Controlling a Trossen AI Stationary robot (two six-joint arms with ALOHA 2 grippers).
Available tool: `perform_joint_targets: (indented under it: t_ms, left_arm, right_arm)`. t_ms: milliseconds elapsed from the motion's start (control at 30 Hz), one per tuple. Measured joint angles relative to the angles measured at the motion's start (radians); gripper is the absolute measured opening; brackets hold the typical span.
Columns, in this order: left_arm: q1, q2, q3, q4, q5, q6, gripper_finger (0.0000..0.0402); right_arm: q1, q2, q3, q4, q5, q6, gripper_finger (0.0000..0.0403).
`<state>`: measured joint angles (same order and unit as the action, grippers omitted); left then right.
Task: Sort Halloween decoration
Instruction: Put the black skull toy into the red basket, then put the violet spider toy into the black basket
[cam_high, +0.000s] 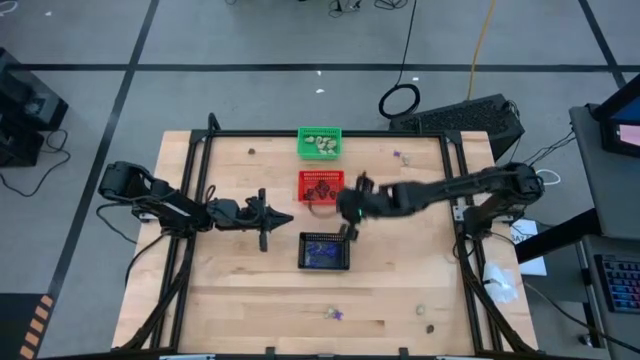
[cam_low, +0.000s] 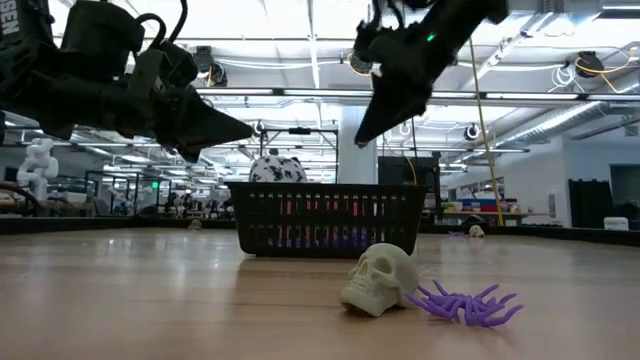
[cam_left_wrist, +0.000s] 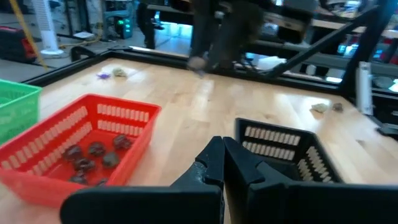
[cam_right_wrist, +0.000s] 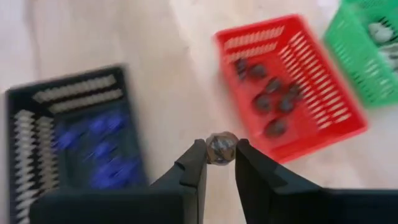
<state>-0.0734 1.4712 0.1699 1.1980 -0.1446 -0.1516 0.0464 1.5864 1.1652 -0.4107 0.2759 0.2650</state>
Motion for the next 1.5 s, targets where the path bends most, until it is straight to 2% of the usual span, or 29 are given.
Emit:
perform_joint_targets:
  t_ms: [133, 333, 500, 733, 967, 1200, 1333, 1500]
  left_arm:
    - [0.0, 0.0, 0.0, -0.013, -0.055, 0.001, 0.0]
    - [0.002, 0.0, 0.0, -0.058, -0.145, 0.001, 0.0]
    - [0.001, 0.0, 0.0, -0.074, -0.147, 0.002, 0.0]
    - [0.001, 0.0, 0.0, -0.085, -0.146, 0.002, 0.0]
    - [0.001, 0.0, 0.0, -0.087, -0.146, 0.002, 0.0]
    - [0.001, 0.0, 0.0, -0.089, -0.145, 0.002, 0.0]
    - [0.001, 0.0, 0.0, -0.089, -0.145, 0.002, 0.0]
    - [0.001, 0.0, 0.001, -0.091, -0.145, 0.002, 0.0]
  right_arm:
    - [-0.121, 0.005, 0.0, 0.068, -0.074, -0.086, 0.0056]
    - [-0.256, 0.079, 0.002, 0.152, -0.203, -0.147, 0.0056]
    - [-0.308, 0.163, 0.001, 0.213, -0.281, -0.158, 0.0056]
    - [-0.349, 0.247, 0.001, 0.213, -0.305, -0.158, 0.0056]
    - [-0.358, 0.266, 0.001, 0.217, -0.302, -0.158, 0.0073]
    - [-0.361, 0.179, 0.0, 0.195, -0.294, -0.156, 0.0145]
    - [-0.367, 0.071, 0.001, 0.129, -0.206, -0.184, 0.0183]
    - [-0.447, -0.027, 0.001, -0.102, -0.038, -0.2, 0.0195]
